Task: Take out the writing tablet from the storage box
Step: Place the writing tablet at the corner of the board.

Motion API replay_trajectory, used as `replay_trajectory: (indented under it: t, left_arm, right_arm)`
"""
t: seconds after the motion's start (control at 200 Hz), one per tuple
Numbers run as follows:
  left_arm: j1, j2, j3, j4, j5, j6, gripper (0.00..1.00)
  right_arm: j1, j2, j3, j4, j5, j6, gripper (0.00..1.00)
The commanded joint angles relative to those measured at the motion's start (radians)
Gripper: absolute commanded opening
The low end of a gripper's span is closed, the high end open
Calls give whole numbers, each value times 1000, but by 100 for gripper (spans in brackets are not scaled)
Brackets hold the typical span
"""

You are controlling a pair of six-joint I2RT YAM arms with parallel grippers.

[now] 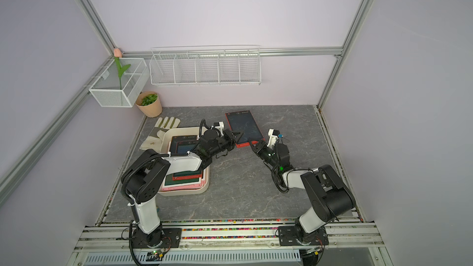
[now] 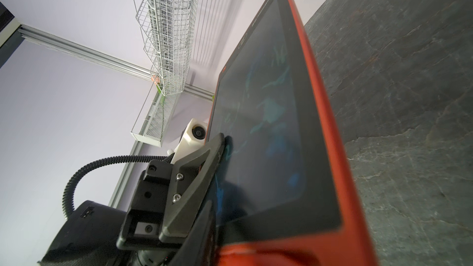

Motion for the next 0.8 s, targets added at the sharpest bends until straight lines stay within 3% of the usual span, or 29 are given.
replay_trajectory:
  t: [0.0,0.515,0.63,0.795]
  left_arm:
    - [-59,45,-12,-132,144,56,0]
    - [-60,58,14,-191,162,90,0]
    - [-59,45,1,-193,149,99,15]
    - [-59,24,8,-214,144,122,20]
  right_arm:
    - [-8,-7,83,188,43,173,30]
    - [-7,20,109,190,35,192,17]
    - [-8,-19,109,118,34,160,13]
    - [-7,-132,117,-110,54,63,8]
